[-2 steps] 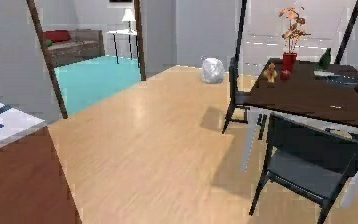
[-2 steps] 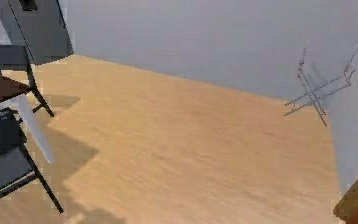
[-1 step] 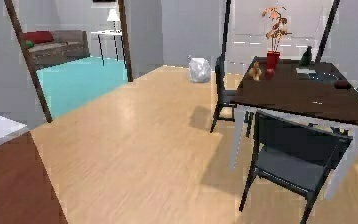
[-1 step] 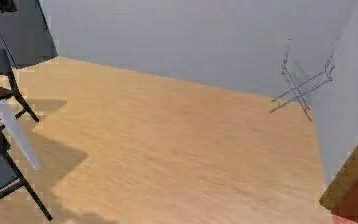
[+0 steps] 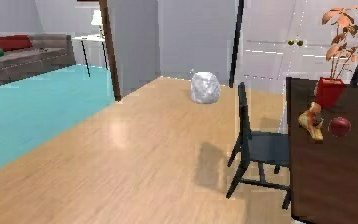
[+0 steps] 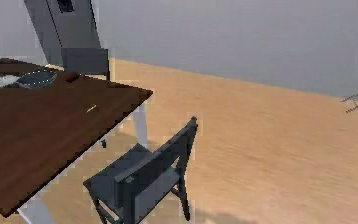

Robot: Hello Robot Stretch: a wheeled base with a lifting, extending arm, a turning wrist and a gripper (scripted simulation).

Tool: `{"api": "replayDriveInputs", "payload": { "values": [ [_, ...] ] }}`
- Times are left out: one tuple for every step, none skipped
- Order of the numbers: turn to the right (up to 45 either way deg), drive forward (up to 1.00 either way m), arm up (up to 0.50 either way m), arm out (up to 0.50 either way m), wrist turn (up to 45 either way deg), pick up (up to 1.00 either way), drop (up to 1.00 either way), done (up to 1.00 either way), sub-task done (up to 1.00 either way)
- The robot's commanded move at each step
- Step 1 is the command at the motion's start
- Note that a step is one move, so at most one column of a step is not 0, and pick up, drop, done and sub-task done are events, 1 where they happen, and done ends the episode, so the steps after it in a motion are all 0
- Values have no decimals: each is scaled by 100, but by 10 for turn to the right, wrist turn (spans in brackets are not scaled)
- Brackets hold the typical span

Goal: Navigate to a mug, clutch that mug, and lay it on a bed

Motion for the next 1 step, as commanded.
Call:
{"api": "replayDriveInputs", "payload": {
  "values": [
    [0, 100, 0, 0, 0, 0, 0, 0, 0]
  ]
}}
